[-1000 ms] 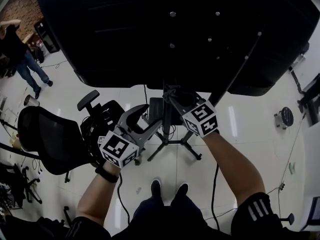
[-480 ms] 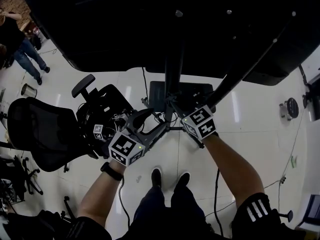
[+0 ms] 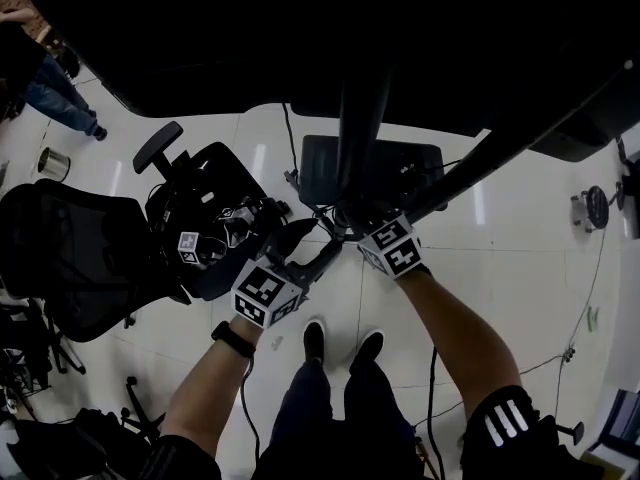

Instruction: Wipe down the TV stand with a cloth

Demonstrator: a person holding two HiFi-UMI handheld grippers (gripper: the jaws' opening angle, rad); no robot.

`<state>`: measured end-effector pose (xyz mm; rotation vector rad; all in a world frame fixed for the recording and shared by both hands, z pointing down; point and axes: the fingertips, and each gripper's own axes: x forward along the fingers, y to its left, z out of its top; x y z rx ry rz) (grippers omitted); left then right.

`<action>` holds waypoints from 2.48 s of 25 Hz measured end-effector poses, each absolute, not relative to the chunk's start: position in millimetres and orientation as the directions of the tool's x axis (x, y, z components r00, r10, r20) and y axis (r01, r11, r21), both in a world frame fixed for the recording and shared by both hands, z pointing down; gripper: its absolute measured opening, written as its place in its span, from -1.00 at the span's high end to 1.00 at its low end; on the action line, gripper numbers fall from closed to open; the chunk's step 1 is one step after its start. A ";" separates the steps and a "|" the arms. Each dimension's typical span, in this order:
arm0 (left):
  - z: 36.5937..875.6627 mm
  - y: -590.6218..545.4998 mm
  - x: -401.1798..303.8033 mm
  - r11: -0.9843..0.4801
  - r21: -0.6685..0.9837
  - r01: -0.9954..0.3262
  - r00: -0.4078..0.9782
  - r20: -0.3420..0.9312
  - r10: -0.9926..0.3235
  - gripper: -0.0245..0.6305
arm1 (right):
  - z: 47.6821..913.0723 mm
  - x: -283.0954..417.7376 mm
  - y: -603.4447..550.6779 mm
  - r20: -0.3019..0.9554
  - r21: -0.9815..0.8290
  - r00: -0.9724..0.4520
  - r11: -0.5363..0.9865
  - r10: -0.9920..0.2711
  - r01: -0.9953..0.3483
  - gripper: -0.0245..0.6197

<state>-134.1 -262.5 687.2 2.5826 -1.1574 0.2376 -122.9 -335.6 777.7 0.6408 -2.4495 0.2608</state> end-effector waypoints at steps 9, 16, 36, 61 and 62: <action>751.4 -270.5 -134.7 -0.604 0.240 -0.760 0.650 0.309 -0.695 0.08 | 875.2 -126.3 -331.7 0.671 -0.087 -0.663 0.853 -0.331 -0.514 0.80; 789.8 -275.8 -131.1 -0.607 0.257 -0.752 0.658 0.332 -0.676 0.08 | 935.2 -126.9 -333.4 0.722 -0.108 -0.622 0.840 -0.302 -0.533 0.80; 692.3 -267.2 -83.2 -0.671 0.264 -0.693 0.721 0.237 -0.651 0.08 | 781.3 -95.2 -322.4 0.537 -0.160 -0.748 0.824 -0.390 -0.544 0.80; 221.7 -234.8 44.0 -0.778 -0.299 -0.553 0.833 -0.179 -0.523 0.08 | 176.4 70.1 -305.4 -0.100 0.254 -0.759 0.721 -0.644 -0.645 0.80; 211.8 -231.7 48.4 -0.782 -0.300 -0.546 0.838 -0.181 -0.515 0.08 | 161.9 75.4 -307.7 -0.116 0.243 -0.754 0.718 -0.646 -0.652 0.80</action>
